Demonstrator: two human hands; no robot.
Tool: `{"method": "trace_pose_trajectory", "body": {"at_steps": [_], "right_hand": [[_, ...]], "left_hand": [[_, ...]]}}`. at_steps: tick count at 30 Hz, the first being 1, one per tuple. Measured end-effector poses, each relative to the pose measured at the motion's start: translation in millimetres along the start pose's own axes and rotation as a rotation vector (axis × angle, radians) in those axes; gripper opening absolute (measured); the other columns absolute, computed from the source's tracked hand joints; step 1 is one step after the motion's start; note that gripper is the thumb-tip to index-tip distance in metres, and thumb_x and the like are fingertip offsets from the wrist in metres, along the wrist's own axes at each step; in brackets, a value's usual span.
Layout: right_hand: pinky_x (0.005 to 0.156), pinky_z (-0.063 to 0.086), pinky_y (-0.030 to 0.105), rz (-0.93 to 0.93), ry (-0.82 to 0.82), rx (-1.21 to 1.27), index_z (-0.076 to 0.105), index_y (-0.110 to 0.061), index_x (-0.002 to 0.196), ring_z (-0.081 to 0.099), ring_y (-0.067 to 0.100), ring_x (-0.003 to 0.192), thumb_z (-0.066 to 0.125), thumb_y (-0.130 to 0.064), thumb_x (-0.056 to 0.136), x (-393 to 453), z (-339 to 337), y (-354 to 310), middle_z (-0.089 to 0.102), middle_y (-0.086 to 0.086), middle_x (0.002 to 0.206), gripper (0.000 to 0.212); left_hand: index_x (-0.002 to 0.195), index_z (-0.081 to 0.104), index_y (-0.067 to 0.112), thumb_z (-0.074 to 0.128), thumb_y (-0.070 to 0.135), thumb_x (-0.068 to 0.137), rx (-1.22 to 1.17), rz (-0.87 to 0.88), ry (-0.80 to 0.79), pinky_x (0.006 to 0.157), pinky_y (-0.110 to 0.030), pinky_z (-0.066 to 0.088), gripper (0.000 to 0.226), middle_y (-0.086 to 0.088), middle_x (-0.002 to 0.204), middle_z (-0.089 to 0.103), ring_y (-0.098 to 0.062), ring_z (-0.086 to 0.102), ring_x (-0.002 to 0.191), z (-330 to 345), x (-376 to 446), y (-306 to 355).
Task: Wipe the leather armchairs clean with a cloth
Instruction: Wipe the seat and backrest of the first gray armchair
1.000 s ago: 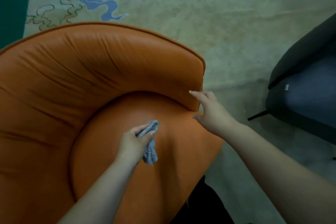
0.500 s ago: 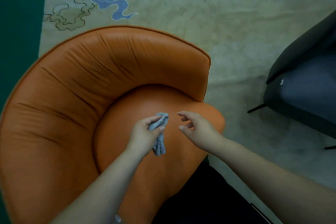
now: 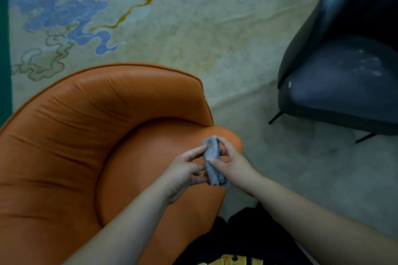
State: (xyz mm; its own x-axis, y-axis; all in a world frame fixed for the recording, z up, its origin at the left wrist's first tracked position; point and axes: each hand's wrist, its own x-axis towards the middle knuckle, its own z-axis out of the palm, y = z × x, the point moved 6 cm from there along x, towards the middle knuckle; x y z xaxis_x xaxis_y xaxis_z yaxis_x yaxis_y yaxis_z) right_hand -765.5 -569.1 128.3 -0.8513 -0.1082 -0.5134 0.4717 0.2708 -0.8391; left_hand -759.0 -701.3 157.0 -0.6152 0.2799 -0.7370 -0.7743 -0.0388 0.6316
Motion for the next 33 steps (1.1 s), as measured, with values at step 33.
{"method": "trace_pose_trajectory", "body": {"at_steps": [33], "right_hand": [[0.045,0.044,0.011,0.266,0.790,0.355,0.050,-0.025,0.124,0.062,0.002,0.065,0.048,0.001,0.084,-102.5,-495.9,156.5,0.063,-0.007,0.092,0.049]], "left_hand": [[0.143,0.034,0.028,0.044,0.039,0.093,1.949,0.611,-0.058,0.101,-0.036,0.034,0.052,0.003,0.139,0.048,-0.022,0.040,0.126,420.1,196.8,41.3]]}}
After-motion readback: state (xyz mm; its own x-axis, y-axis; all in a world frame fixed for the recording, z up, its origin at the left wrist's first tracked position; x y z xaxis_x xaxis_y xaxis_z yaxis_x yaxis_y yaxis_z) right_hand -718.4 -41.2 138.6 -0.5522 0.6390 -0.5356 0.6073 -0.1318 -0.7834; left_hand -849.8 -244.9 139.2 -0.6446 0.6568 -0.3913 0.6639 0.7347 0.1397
